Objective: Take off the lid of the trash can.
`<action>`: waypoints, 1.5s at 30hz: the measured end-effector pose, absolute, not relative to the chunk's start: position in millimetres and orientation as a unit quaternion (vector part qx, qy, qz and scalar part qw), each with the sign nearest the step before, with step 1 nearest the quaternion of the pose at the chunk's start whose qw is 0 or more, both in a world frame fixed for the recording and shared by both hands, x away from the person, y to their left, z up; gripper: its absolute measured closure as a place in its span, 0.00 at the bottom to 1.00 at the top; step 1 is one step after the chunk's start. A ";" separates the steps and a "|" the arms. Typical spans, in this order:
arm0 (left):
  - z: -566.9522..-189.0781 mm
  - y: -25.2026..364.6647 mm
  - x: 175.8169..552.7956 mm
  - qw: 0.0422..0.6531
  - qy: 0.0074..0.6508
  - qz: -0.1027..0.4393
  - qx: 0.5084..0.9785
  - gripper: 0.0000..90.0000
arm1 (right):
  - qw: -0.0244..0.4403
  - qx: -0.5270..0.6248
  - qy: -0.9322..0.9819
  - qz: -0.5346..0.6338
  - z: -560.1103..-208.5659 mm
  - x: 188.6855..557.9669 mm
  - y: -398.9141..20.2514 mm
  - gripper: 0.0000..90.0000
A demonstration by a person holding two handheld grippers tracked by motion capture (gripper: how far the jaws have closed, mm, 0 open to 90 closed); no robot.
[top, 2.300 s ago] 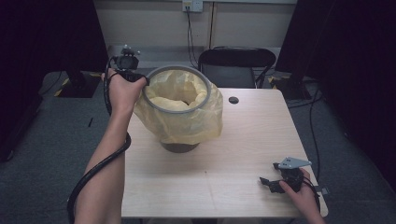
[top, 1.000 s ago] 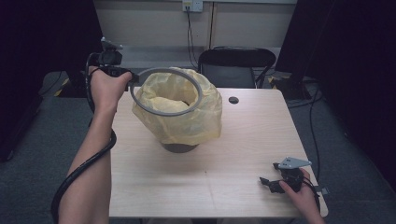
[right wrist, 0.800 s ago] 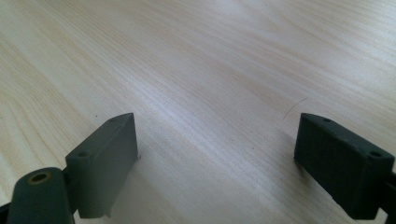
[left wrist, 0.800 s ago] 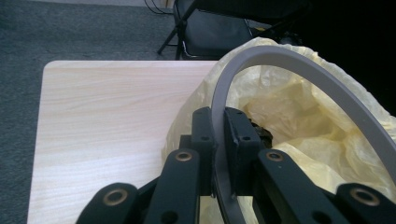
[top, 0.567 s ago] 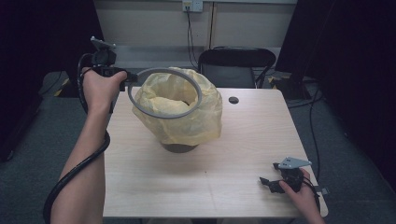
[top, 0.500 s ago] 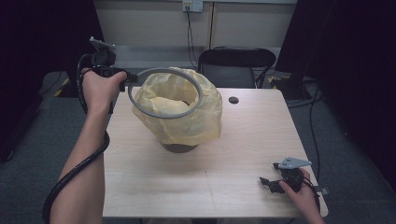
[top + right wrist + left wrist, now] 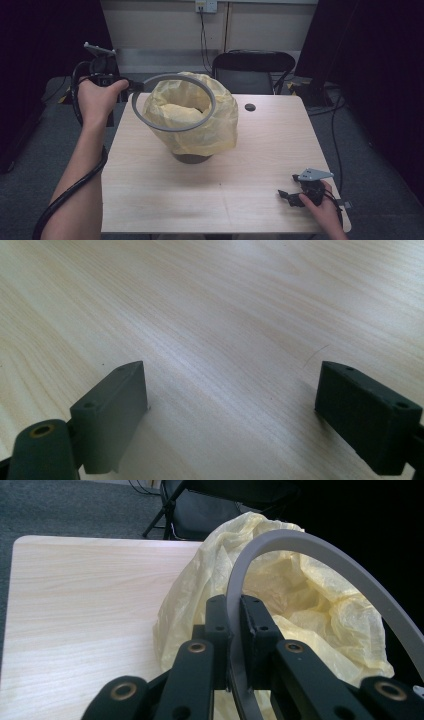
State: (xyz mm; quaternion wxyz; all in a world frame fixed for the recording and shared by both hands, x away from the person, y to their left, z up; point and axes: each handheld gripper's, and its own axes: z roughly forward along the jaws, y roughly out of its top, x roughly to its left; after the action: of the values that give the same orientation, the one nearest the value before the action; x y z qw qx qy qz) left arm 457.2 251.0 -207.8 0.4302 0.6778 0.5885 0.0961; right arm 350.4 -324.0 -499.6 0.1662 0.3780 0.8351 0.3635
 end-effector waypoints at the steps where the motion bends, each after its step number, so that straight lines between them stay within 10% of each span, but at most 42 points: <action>1: -207.9 251.7 455.5 0.431 0.589 0.095 0.677 0.93 | 0.166 0.378 0.835 0.364 -499.6 350.4 -324.0 0.14; 45: -225.4 270.4 403.9 0.449 0.573 0.050 0.684 0.93 | 0.168 0.381 0.834 0.363 -499.6 349.7 -323.7 0.14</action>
State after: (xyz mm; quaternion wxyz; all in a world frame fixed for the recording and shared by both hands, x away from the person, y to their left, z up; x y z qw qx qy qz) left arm 403.9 270.4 -225.4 0.4491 0.6835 0.5732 0.0499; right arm 349.7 -323.7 -499.6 0.1679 0.3806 0.8340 0.3626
